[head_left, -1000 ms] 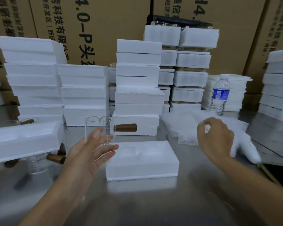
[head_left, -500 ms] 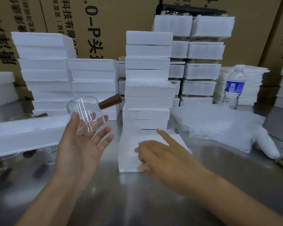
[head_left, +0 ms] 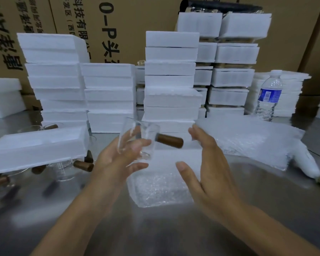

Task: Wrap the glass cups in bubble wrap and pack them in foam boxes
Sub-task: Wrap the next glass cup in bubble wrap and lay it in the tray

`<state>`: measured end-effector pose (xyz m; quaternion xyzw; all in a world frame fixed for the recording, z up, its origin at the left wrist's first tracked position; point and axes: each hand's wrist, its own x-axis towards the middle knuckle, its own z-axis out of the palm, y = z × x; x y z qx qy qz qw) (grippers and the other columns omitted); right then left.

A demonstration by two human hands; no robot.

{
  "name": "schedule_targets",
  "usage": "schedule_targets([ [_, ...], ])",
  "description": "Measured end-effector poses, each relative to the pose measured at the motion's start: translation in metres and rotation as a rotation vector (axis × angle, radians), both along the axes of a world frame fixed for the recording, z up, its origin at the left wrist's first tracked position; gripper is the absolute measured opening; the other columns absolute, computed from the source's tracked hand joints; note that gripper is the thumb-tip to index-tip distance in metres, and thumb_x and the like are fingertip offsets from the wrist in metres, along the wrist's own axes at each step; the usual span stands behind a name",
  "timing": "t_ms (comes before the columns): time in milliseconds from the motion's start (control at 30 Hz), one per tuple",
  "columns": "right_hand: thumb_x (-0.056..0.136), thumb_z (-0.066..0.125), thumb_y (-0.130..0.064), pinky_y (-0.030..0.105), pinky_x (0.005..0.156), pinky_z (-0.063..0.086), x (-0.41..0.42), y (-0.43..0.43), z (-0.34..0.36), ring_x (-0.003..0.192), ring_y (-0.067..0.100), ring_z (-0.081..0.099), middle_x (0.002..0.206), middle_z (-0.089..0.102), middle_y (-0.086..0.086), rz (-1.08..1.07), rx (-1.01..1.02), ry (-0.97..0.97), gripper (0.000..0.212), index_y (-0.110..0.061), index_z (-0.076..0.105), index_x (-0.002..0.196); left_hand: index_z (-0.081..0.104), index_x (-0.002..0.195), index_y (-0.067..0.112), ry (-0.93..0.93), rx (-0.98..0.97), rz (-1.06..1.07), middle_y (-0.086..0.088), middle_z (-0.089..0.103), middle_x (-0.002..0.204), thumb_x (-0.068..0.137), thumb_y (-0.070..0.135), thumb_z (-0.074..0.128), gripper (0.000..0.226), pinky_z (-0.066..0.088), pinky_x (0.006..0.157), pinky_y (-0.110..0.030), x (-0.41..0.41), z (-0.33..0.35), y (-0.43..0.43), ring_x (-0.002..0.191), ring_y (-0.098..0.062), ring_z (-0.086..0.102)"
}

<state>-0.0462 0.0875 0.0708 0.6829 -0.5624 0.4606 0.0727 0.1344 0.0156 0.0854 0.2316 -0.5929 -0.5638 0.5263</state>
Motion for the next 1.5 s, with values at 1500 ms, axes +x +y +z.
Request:
schedule_targets([
  [1500, 0.097, 0.043, -0.032, 0.005, 0.075, 0.036, -0.079, -0.021, 0.016, 0.077, -0.005, 0.05, 0.094, 0.054, -0.006, -0.125, 0.146, -0.636, 0.023, -0.034, 0.06, 0.081, 0.055, 0.07, 0.039, -0.625, -0.446, 0.649, 0.013, 0.057, 0.065, 0.087, 0.023, 0.064, 0.024, 0.034, 0.065, -0.001, -0.082, -0.018, 0.019, 0.076, 0.003, 0.054],
])
